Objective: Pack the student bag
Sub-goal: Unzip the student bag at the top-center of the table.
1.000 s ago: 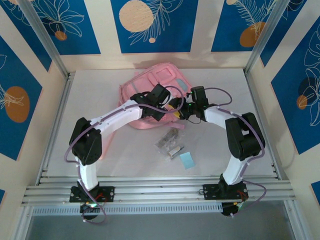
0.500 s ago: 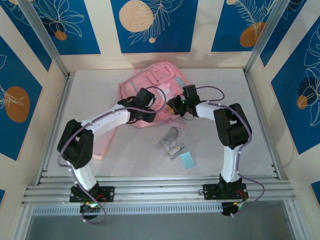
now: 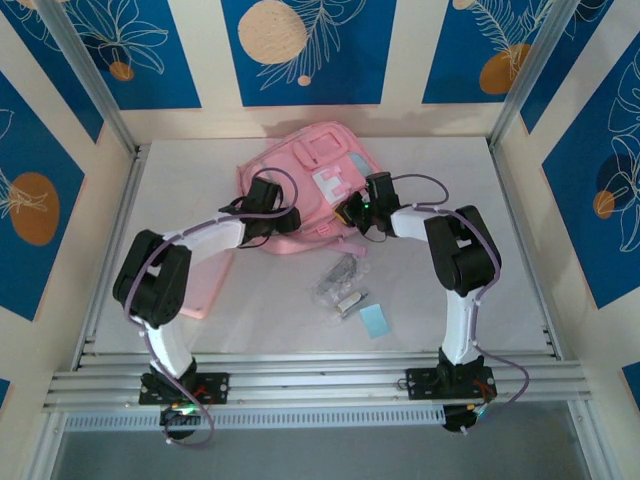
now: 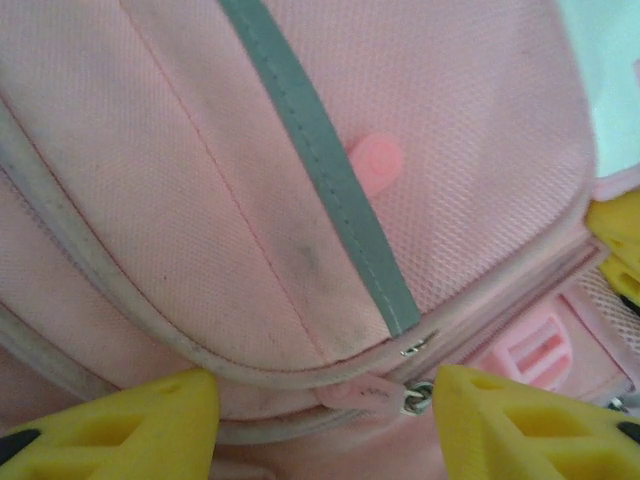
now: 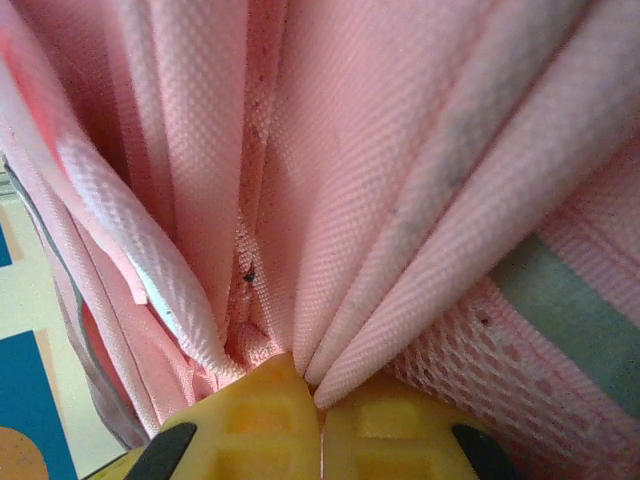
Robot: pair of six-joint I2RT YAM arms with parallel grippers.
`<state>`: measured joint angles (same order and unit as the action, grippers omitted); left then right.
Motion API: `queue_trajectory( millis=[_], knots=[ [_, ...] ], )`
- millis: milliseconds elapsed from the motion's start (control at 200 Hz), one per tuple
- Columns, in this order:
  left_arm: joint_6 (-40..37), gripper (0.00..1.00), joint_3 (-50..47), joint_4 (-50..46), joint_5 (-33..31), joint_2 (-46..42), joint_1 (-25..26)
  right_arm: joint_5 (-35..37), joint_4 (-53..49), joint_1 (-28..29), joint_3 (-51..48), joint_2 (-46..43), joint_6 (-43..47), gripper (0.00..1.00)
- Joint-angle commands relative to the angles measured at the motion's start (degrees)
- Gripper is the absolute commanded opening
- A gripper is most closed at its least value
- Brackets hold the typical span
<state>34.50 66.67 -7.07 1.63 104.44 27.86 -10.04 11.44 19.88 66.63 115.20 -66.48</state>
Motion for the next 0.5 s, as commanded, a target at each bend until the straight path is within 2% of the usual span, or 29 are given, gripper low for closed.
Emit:
queue_trajectory(
  millis=[0,145,240,345,495],
  knots=[
    [1.16,0.56,1.32,3.54,5.34,3.37,-0.16,1.07,-0.69,0.12,-1.96,1.37,1.57,0.0],
    [-3.43,0.55,3.73,-0.57,5.51,6.54,-0.17,-0.44,2.22,-0.44,-3.41,1.5,0.4,0.0],
    [-3.35,0.51,2.83,2.32,11.87,7.79,0.05,-0.81,2.39,-0.46,-3.35,1.37,0.47,0.0],
    [-1.93,0.42,2.49,4.24,17.12,8.58,1.23,-0.86,2.38,-0.46,-3.09,1.3,0.38,0.0],
    [-3.42,0.45,3.16,0.77,16.89,7.62,4.18,-0.94,2.01,-0.54,-2.73,1.18,0.3,0.0]
  ],
)
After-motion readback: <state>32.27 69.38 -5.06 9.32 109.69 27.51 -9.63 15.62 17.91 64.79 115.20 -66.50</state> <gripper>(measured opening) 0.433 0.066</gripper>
